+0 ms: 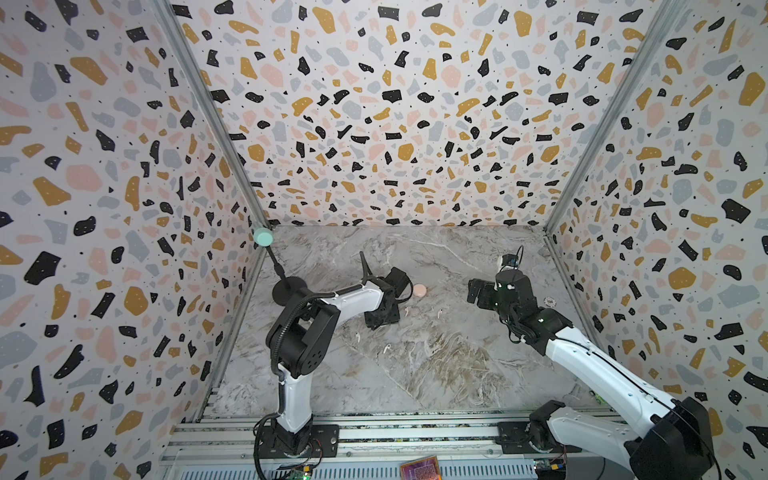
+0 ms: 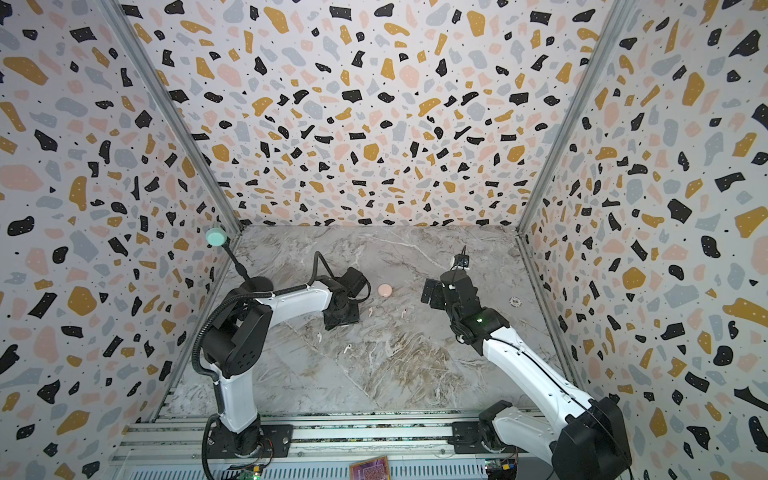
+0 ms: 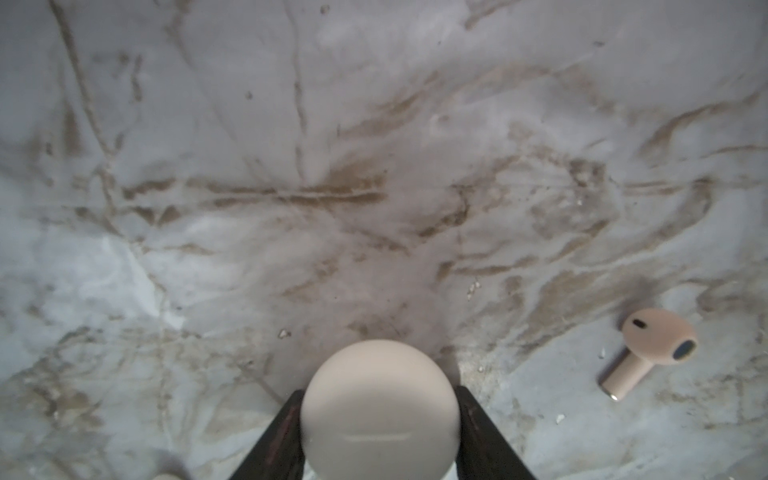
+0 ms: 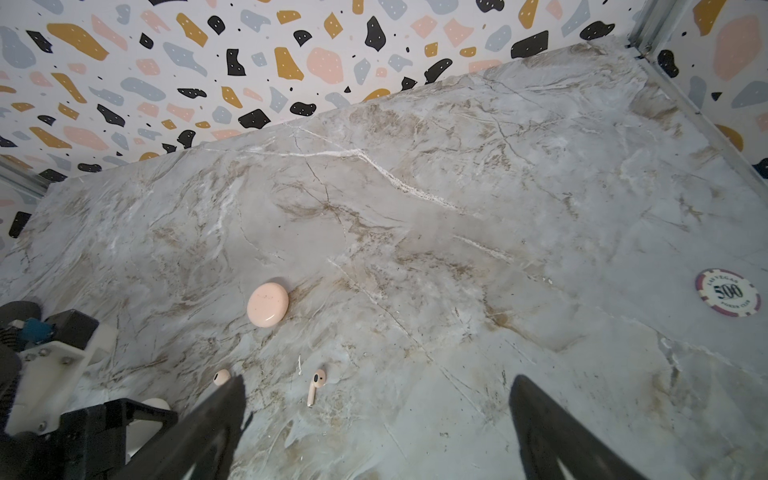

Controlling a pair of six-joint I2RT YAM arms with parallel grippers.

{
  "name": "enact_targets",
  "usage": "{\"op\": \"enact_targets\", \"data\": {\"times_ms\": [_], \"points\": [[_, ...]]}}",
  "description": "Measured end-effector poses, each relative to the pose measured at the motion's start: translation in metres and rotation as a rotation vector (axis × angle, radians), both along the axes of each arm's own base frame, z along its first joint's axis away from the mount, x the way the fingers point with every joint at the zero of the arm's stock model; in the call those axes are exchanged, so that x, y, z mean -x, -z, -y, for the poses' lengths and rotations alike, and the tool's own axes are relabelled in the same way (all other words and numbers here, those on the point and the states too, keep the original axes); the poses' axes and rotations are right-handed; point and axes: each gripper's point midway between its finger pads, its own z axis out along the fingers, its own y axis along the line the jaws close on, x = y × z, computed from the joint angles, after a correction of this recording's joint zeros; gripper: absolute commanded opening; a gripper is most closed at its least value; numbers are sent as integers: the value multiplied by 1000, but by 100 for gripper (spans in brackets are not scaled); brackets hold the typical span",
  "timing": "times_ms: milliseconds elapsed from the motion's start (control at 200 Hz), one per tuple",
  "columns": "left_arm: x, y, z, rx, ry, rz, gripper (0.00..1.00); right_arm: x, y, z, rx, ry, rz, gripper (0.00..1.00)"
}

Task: Insert the wireless bluetooth earbuds into the charging case
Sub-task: 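Close the left gripper on the white charging case, then lift the white case with the left gripper toward the approaching right gripper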

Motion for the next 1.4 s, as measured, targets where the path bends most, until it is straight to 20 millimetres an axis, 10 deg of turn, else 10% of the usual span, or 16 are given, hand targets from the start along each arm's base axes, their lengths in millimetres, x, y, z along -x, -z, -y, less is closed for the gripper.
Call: {"op": "enact_targets", "data": {"times_ms": [70,320,701,966,1396], "points": [[0,0,0,-4,11,2,0,1,1,-2,-7,-12,-4,99],[-3,-13,2,-23,155,32,0,1,5,-26,-57,-115,-53,99],[10,-159,26,18,548,594,0,12,3,-75,-217,-411,-157,98],[55,-156,6,-32,837,798,0,34,-17,-111,-341,-647,-186,91],[104,-151,27,-5,1209,995,0,84,14,-176,-397,-932,-363,74]]}}
